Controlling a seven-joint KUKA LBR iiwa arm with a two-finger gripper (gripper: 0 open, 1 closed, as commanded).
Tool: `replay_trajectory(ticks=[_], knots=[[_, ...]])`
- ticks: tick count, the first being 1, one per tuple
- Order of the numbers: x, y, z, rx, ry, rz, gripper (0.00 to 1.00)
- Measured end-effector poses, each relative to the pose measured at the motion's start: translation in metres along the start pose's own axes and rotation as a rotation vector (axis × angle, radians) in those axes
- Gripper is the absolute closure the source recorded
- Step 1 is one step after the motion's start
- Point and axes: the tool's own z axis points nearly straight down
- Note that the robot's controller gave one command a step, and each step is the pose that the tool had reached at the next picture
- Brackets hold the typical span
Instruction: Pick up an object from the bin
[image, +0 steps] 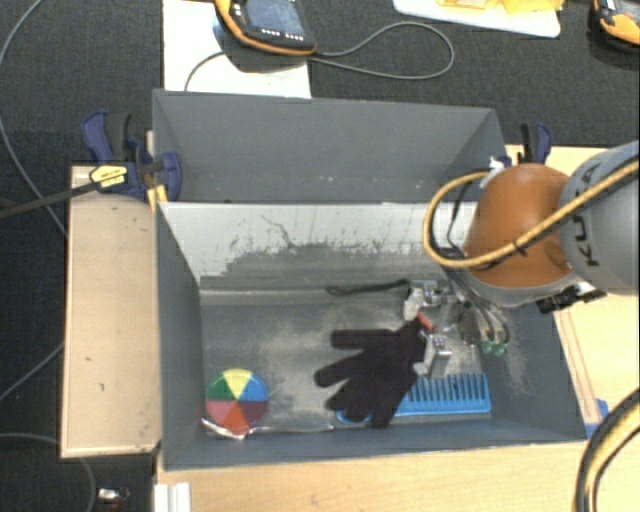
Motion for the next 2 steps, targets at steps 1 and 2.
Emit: replay_trajectory(ticks=[1, 2], knots=[[-0.002, 0.000, -0.004, 0.000, -0.007, -0.001, 0.00], [-0.029, 0.015, 0.016, 0.002, -0.013, -0.123, 0.00]])
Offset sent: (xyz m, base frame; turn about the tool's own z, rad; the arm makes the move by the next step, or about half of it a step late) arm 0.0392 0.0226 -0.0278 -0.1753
